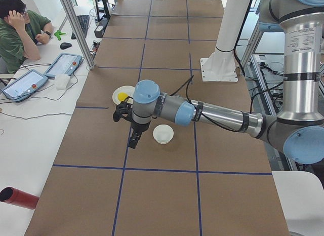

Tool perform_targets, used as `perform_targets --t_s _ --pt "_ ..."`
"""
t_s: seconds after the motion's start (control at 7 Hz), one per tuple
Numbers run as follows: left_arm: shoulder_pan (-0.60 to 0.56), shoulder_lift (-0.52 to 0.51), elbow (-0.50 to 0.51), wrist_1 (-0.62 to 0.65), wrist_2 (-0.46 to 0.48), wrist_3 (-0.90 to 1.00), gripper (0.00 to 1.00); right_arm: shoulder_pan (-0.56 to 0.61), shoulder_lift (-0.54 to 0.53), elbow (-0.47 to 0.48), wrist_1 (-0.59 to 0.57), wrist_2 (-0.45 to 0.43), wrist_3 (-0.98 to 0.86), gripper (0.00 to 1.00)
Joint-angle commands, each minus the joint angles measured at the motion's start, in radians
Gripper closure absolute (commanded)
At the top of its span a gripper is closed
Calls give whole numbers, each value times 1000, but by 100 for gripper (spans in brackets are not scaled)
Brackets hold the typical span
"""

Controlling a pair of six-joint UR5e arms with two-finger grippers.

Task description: Move lemon from plate to bowl

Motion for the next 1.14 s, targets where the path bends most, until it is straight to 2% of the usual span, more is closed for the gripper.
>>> perform_targets --t_s 0.0,0.14,0.29,0.57,0.71,1.0 --pt "111 -180 71 -3 25 -83 0 0 0 0 0 0 0 0" --pt "202 -269 100 -3 82 -164 0 0 0 0 0 0 0 0" --pt "282 -368 176 -6 116 -242 0 0 0 0 0 0 0 0" --pt "400 -546 331 -19 139 -385 0 0 0 0 0 0 0 0" --pt "436 -573 373 -95 166 -452 0 0 0 0 0 0 0 0" --pt "505 -640 552 -268 238 -547 0 0 0 0 0 0 0 0"
